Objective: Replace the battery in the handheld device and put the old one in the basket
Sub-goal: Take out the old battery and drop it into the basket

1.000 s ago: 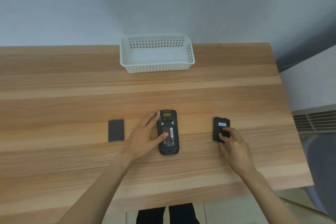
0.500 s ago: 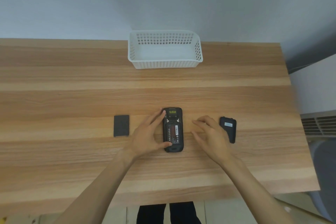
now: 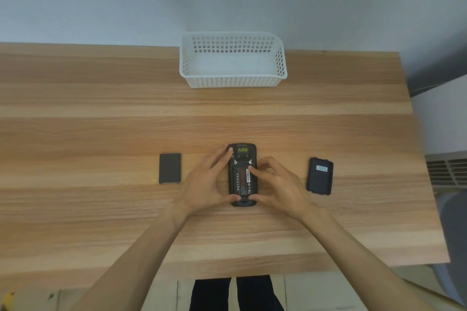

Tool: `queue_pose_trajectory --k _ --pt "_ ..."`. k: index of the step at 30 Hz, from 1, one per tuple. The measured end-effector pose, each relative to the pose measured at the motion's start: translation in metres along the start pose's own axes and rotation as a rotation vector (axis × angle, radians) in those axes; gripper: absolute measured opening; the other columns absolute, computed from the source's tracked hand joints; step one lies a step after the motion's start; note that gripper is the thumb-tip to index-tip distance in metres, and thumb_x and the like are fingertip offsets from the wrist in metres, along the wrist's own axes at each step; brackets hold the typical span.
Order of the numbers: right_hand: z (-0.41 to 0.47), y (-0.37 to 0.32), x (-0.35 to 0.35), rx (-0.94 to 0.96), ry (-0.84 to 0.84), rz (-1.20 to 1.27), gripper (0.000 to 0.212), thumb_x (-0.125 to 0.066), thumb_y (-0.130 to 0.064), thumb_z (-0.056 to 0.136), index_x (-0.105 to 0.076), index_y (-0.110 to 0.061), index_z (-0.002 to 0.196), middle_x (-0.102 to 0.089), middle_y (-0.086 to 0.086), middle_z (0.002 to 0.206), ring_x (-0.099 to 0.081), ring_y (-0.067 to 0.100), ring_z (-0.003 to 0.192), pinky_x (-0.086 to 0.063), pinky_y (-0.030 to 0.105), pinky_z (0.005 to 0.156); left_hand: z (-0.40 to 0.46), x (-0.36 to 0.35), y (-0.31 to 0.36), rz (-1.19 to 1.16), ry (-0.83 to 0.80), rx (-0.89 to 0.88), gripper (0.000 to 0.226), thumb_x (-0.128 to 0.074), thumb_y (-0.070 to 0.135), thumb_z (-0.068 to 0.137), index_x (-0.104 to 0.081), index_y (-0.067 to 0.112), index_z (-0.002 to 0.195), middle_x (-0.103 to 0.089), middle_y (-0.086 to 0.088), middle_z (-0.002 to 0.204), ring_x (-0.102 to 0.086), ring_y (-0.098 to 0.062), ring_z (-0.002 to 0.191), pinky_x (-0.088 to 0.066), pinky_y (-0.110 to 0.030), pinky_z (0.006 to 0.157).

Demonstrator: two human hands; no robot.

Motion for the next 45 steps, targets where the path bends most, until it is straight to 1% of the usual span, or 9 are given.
queue_pose_trajectory --k 5,8,12,17,23,30,35,39,45 --pt "0.003 -0.004 0.002 0.049 -0.013 -0.071 0.072 -0.081 -0.047 0.077 -0.057 -0.020 0.139 -0.055 0.004 0.132 -0.060 0.018 0.114 -0.062 0.035 0.066 0.001 -0.001 0.002 0.046 -0.008 -0.041 0.120 -0.075 0.071 0.069 -0.019 0.023 0.164 -0.018 0.005 0.172 -0.029 -0.020 0.153 -0.046 -0.041 0.112" --pt "0.003 -0.015 0.005 0.131 0.023 -0.179 0.062 -0.078 -0.046 0.079 -0.063 -0.014 0.130 -0.055 0.008 0.134 -0.057 0.021 0.119 -0.062 0.033 0.064 0.001 0.000 0.004 0.068 -0.010 -0.062 0.118 -0.078 0.066 0.072 -0.020 0.019 0.164 -0.020 -0.001 0.172 -0.030 -0.023 0.153 -0.042 -0.039 0.115" --pt "0.003 -0.028 0.003 0.243 0.048 -0.297 0.051 -0.076 -0.043 0.079 -0.071 -0.007 0.114 -0.065 0.009 0.124 -0.060 0.025 0.117 -0.060 0.033 0.076 0.001 -0.001 0.008 0.104 -0.021 -0.078 0.119 -0.071 0.070 0.072 -0.017 0.016 0.164 -0.021 -0.008 0.171 -0.032 -0.027 0.153 -0.046 -0.040 0.112" --pt "0.001 -0.030 0.004 0.274 0.102 -0.341 0.053 -0.080 -0.043 0.075 -0.074 -0.007 0.113 -0.071 0.010 0.120 -0.068 0.026 0.112 -0.059 0.037 0.088 0.001 -0.004 0.010 0.135 -0.034 -0.071 0.120 -0.058 0.078 0.072 -0.017 0.012 0.164 -0.022 -0.014 0.170 -0.035 -0.030 0.151 -0.051 -0.043 0.107" --pt "0.003 -0.026 0.007 0.261 0.129 -0.259 0.049 -0.076 -0.044 0.074 -0.077 -0.010 0.110 -0.075 0.006 0.116 -0.071 0.023 0.109 -0.061 0.036 0.088 0.000 -0.001 0.011 0.126 -0.010 -0.068 0.115 -0.059 0.075 0.075 -0.019 0.014 0.163 -0.022 -0.010 0.171 -0.035 -0.027 0.151 -0.055 -0.043 0.104" --pt "0.003 -0.028 0.012 0.240 0.073 -0.248 0.041 -0.068 -0.042 0.085 -0.075 -0.012 0.113 -0.071 0.007 0.122 -0.067 0.021 0.114 -0.060 0.034 0.087 0.000 0.004 0.012 0.070 0.020 -0.057 0.102 -0.056 0.067 0.080 -0.021 0.019 0.163 -0.025 -0.007 0.170 -0.035 -0.024 0.152 -0.047 -0.040 0.110" --pt "0.004 -0.025 0.007 0.278 0.072 -0.273 0.028 -0.064 -0.027 0.093 -0.073 -0.009 0.113 -0.069 0.008 0.123 -0.068 0.023 0.110 -0.061 0.036 0.081 0.003 0.005 0.011 0.113 0.002 -0.044 0.109 -0.054 0.077 0.076 -0.021 0.020 0.163 -0.023 -0.005 0.171 -0.033 -0.022 0.153 -0.054 -0.040 0.105" --pt "0.002 -0.024 0.004 0.303 0.049 -0.321 0.046 -0.075 -0.048 0.084 -0.076 -0.010 0.109 -0.071 0.003 0.123 -0.067 0.020 0.114 -0.060 0.035 0.090 0.002 -0.001 0.011 0.182 -0.027 -0.067 0.122 -0.054 0.087 0.074 -0.012 0.017 0.165 -0.018 -0.008 0.172 -0.033 -0.025 0.152 -0.056 -0.038 0.097" --pt "0.001 -0.028 0.003 0.305 0.051 -0.331 0.053 -0.080 -0.043 0.079 -0.073 -0.006 0.116 -0.072 0.007 0.121 -0.067 0.022 0.117 -0.059 0.037 0.092 -0.001 -0.002 0.012 0.191 -0.020 -0.096 0.128 -0.059 0.086 0.071 -0.009 0.015 0.165 -0.015 -0.009 0.173 -0.033 -0.024 0.150 -0.046 -0.033 0.108"
Point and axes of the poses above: each hand's wrist, its own z-axis towards the middle knuckle, its own x-axis out of the back of the hand, y = z × x, the point moved 9 cm from there along z, towards the middle knuckle
